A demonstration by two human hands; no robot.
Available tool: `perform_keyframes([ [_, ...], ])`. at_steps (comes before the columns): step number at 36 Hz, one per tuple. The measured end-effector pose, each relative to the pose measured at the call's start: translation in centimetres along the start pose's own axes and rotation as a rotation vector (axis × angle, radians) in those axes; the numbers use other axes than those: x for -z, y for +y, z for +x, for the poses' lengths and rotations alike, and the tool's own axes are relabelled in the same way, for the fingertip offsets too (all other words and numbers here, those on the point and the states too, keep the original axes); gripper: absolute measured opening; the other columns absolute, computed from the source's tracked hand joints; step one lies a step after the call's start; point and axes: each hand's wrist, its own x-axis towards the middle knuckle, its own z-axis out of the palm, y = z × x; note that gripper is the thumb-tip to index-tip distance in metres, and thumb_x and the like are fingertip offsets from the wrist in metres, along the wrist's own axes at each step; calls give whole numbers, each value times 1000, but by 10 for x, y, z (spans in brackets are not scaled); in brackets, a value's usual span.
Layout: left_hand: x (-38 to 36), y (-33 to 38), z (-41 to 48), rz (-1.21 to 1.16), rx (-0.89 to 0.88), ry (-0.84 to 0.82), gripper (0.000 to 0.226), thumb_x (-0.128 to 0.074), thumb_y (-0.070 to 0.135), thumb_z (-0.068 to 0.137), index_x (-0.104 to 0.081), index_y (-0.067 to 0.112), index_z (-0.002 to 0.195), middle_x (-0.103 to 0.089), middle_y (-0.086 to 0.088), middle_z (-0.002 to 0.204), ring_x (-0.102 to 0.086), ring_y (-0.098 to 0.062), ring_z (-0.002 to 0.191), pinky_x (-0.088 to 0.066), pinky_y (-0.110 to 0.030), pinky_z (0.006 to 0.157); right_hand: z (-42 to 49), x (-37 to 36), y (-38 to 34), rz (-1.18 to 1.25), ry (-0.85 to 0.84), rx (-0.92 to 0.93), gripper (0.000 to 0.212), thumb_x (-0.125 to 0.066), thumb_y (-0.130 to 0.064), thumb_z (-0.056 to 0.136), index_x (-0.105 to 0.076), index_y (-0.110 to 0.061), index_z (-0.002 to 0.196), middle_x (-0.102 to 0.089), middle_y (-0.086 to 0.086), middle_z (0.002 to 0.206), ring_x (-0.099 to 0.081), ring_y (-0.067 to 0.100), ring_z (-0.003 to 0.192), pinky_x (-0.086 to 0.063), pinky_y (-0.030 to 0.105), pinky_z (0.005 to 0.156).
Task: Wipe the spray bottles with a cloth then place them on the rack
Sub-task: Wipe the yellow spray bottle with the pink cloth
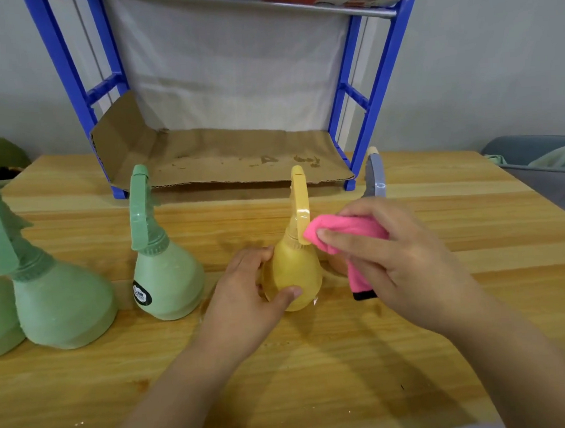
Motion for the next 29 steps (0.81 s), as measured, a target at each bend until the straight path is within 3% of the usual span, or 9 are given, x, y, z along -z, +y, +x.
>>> perform_keyframes([
  [5, -1, 1, 1, -7, 21, 4, 63, -77, 37, 72, -49, 28, 128, -51, 17, 119, -52, 1, 102, -51, -22, 84, -15, -3, 2, 204, 110, -190, 36, -48, -28, 92, -62, -25, 125, -54, -2, 118, -52, 17, 110, -48, 27, 88],
  [9, -4, 2, 5, 15, 24, 5, 66, -75, 40, 74, -47, 27, 132, -49, 15, 124, -50, -4, 114, -49, -30, 95, -26, -8, 1, 337, 202, -313, 32, -59, -26, 89, -60, -29, 121, -52, -9, 116, -49, -3, 114, -42, 11, 93],
  [14, -8, 6, 16, 50, 30, 23, 68, -75, 42, 73, -45, 28, 132, -54, 10, 126, -50, -7, 115, -49, -35, 97, -37, -14, 3, 363, 229, -414, 31, -62, -22, 89, -61, -32, 119, -53, -13, 112, -50, -5, 108, -39, 5, 89],
  [19, -12, 8, 28, 69, 47, 27, 65, -74, 41, 76, -45, 26, 131, -56, 6, 127, -53, -12, 115, -48, -37, 97, -46, -16, 7, 348, 208, -450, 37, -64, -15, 86, -62, -32, 118, -54, -12, 110, -51, -2, 107, -41, 7, 89],
  [25, -15, 8, 36, 43, 57, -3, 62, -74, 37, 78, -44, 26, 132, -55, 6, 128, -52, -14, 117, -47, -40, 99, -53, -19, 13, 280, 161, -463, 36, -64, -17, 86, -64, -31, 119, -53, -12, 110, -57, 12, 101, -52, 32, 82],
  [29, -13, 9, 36, 75, 42, -29, 65, -71, 38, 80, -41, 25, 136, -52, 6, 133, -48, -12, 122, -45, -38, 101, -54, -19, 11, 264, 103, -479, 35, -64, -16, 86, -66, -29, 119, -53, -12, 110, -56, 12, 101, -52, 36, 83],
])
